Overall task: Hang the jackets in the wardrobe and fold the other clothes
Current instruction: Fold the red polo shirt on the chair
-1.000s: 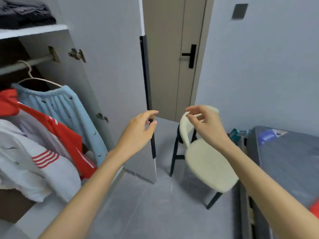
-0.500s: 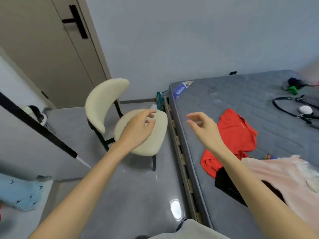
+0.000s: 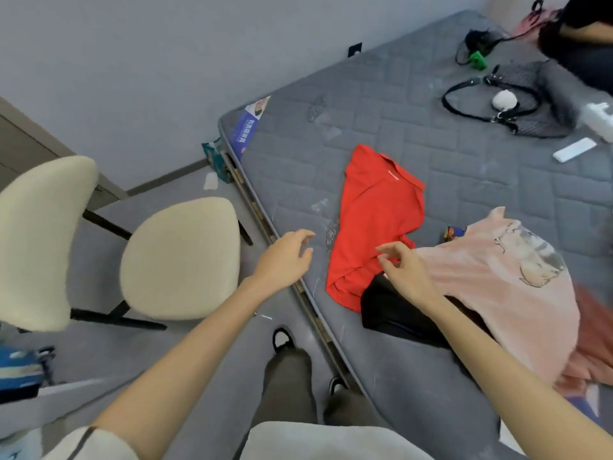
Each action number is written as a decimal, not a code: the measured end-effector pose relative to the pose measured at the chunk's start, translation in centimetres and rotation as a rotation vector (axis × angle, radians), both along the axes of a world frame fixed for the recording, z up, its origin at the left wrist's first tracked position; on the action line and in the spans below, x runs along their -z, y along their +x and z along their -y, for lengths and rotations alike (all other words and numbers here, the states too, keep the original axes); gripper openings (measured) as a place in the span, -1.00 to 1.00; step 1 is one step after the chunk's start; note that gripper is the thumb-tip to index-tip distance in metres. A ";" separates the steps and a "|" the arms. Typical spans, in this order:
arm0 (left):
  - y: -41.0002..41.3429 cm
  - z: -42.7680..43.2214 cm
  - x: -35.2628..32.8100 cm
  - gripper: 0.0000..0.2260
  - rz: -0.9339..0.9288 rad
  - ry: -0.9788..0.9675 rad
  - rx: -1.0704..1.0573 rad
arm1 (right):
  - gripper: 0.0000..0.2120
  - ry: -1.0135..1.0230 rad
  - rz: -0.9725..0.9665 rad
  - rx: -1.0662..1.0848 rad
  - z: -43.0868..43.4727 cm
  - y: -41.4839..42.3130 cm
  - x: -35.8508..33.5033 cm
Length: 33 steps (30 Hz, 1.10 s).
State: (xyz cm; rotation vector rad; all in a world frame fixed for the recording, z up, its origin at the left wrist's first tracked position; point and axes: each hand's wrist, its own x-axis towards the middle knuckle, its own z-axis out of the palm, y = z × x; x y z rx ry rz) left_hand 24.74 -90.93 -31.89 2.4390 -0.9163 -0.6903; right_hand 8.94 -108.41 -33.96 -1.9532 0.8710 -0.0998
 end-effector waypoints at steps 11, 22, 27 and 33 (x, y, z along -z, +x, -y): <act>4.1 11.9 17.2 -0.62 -0.251 0.236 0.314 | -0.64 0.263 -0.348 0.300 6.5 4.5 13.4; 4.9 18.7 31.9 -0.29 -0.224 0.395 0.470 | -0.49 0.539 -0.373 0.749 13.5 10.1 26.0; 4.4 16.9 34.2 -0.24 0.028 0.363 0.493 | -0.83 0.708 -0.294 0.792 13.6 11.2 29.4; 5.7 14.7 32.9 -0.85 -0.080 0.144 0.319 | -0.94 0.624 -0.098 0.853 13.1 12.7 28.0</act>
